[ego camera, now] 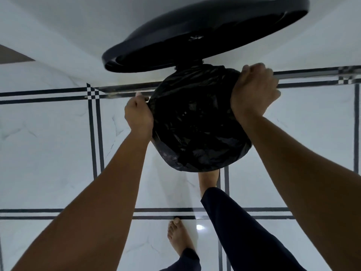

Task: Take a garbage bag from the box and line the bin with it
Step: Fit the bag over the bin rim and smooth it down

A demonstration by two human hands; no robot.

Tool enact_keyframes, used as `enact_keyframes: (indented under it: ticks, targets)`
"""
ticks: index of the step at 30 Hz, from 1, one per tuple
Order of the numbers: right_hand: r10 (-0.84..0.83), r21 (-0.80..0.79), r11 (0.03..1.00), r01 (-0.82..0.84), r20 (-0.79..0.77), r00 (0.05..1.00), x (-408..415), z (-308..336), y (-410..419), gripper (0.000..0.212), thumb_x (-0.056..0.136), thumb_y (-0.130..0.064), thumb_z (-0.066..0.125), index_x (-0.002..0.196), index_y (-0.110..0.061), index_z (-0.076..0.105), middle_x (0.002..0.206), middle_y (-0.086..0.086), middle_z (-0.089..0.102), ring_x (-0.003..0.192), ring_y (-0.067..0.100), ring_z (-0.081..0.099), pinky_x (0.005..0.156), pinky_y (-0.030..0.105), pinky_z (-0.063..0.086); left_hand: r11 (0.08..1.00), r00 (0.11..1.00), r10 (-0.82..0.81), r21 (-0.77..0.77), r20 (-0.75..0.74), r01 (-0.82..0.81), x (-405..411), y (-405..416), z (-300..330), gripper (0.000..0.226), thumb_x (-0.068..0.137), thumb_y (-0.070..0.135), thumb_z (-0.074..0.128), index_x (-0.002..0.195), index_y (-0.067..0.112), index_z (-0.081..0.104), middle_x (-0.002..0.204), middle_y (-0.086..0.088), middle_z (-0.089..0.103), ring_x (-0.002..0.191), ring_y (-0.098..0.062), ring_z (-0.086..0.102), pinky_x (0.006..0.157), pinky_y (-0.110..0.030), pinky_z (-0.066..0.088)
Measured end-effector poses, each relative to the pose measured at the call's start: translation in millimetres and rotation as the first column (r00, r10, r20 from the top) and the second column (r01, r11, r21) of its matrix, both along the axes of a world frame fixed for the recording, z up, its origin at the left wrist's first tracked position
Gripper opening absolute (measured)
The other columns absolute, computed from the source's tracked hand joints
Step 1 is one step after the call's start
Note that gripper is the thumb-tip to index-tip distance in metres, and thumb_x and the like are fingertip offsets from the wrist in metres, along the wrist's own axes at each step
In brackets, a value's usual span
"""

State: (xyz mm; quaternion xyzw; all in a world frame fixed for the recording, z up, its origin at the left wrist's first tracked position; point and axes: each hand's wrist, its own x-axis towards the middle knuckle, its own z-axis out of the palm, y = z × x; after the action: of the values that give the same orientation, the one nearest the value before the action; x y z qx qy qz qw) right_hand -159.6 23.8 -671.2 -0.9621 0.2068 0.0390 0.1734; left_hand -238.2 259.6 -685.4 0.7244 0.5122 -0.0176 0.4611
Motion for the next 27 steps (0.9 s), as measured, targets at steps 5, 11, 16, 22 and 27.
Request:
enact_keyframes:
  ticks: [5, 11, 16, 22, 27]
  targets:
    - [0.535, 0.015, 0.842, -0.539, 0.115, 0.837, -11, -9, 23, 0.045, 0.105, -0.035, 0.033, 0.136, -0.012, 0.056, 0.128, 0.01, 0.062, 0.117, 0.034, 0.055, 0.096, 0.046, 0.042, 0.902, 0.907, -0.387, 0.27, 0.167, 0.336, 2, -26, 9, 0.03, 0.105, 0.032, 0.042, 0.113, 0.016, 0.065, 0.107, 0.0, 0.068, 0.096, -0.015, 0.06, 0.081, -0.028, 0.045]
    - [0.557, 0.086, 0.829, -0.553, -0.021, 0.83, 11, -8, 18, 0.049, 0.107, -0.037, 0.033, 0.144, -0.011, 0.052, 0.133, 0.014, 0.062, 0.124, 0.037, 0.054, 0.103, 0.047, 0.039, 0.91, 0.905, -0.413, 0.079, 0.096, 0.407, 9, -16, 4, 0.037, 0.109, 0.038, 0.037, 0.1, 0.012, 0.062, 0.085, 0.005, 0.064, 0.085, -0.017, 0.061, 0.075, -0.033, 0.045]
    - [0.562, 0.043, 0.826, -0.562, -0.003, 0.827, -21, 17, 18, 0.06, 0.105, -0.042, 0.032, 0.148, -0.004, 0.047, 0.146, 0.019, 0.055, 0.14, 0.038, 0.044, 0.115, 0.05, 0.036, 0.792, 0.832, -0.553, 0.335, 0.039, 0.51, -15, -19, 28, 0.048, 0.103, 0.045, 0.036, 0.128, 0.015, 0.066, 0.113, -0.006, 0.074, 0.106, -0.03, 0.066, 0.092, -0.048, 0.053]
    - [0.625, 0.131, 0.775, -0.618, -0.017, 0.78, -74, 93, 29, 0.058, 0.104, -0.039, 0.041, 0.15, -0.005, 0.044, 0.15, 0.018, 0.051, 0.145, 0.038, 0.038, 0.114, 0.053, 0.039, 0.583, 0.659, -0.75, 0.411, -0.06, 0.701, -55, -47, 100, 0.052, 0.104, 0.045, 0.039, 0.142, 0.014, 0.054, 0.139, -0.008, 0.062, 0.126, -0.03, 0.055, 0.105, -0.046, 0.044]
    - [0.644, 0.119, 0.747, -0.654, 0.117, 0.756, -103, 170, 30, 0.05, 0.102, -0.034, 0.044, 0.144, -0.006, 0.051, 0.136, 0.014, 0.062, 0.129, 0.032, 0.054, 0.104, 0.048, 0.048, 0.529, 0.597, -0.802, 0.49, 0.022, 0.693, -73, -56, 175, 0.041, 0.105, 0.038, 0.045, 0.137, 0.015, 0.057, 0.132, -0.005, 0.065, 0.121, -0.024, 0.056, 0.103, -0.041, 0.044]
